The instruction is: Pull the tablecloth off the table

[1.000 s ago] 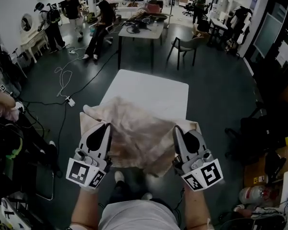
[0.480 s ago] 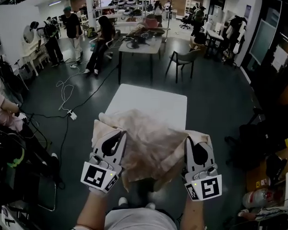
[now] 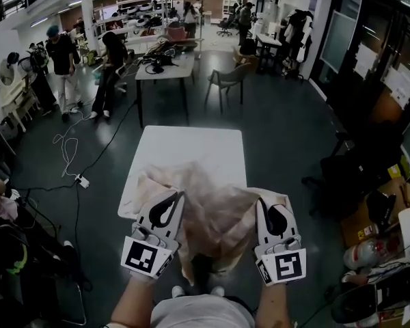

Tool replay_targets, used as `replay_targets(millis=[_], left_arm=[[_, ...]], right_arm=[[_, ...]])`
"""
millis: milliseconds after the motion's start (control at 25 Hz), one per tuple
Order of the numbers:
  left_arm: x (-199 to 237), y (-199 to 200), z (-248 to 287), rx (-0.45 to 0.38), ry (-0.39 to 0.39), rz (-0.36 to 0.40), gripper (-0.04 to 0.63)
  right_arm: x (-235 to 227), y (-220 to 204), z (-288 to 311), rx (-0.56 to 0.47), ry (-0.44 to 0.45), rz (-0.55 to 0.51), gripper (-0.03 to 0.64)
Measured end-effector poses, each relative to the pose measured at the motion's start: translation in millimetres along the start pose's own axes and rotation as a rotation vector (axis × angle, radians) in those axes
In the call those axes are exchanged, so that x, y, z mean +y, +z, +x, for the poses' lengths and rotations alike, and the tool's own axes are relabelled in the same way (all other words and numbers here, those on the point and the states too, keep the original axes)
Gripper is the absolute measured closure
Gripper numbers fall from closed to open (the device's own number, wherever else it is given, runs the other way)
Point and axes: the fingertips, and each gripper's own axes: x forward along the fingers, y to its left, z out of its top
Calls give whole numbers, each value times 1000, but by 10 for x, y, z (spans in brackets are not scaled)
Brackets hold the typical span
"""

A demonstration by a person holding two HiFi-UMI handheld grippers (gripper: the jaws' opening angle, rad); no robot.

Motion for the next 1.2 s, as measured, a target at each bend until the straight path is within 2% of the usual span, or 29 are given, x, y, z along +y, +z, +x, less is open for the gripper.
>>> replay_targets(millis=[240,400,720,1200], left_arm=[[-56,-42,55,1,-50,1,577],[-17,-82,50,32,-47,0,577],[-33,-84,45,15,-73,-11,577],[53,-131,-10,36,-45,12,577]], right_arm=[[43,-98,-31,44,-53,5,591],[78,-143,-29,55,-69,14,591],[135,-147,21,53,-57,33,591],[172,-164,46,44,-29,60,591]])
